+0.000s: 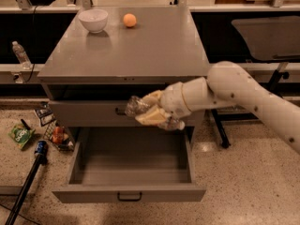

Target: Pick water bottle from middle drawer and place on counter

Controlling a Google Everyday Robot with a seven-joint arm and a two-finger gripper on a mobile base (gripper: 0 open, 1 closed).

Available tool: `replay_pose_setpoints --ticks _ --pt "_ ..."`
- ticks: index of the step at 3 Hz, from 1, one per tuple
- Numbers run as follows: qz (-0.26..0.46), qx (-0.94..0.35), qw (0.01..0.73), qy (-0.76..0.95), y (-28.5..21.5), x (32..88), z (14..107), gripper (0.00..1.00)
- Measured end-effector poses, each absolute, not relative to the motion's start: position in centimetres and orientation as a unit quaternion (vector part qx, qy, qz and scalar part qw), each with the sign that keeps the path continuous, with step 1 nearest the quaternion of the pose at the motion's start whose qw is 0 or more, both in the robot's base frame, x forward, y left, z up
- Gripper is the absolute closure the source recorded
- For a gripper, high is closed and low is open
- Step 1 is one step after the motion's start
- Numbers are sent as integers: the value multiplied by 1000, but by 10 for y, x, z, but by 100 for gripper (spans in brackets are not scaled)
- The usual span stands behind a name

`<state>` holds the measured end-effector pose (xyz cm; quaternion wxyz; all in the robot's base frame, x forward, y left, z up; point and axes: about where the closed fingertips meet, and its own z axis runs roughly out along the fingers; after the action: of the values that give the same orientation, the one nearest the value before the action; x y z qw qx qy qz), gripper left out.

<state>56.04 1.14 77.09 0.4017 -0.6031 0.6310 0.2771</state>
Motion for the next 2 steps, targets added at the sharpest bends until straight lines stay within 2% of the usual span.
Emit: replay_pose_setpoints --ticks 1,2 --pt "214 -642 395 621 39 628 838 100" --pt "182 -669 383 610 61 664 880 100"
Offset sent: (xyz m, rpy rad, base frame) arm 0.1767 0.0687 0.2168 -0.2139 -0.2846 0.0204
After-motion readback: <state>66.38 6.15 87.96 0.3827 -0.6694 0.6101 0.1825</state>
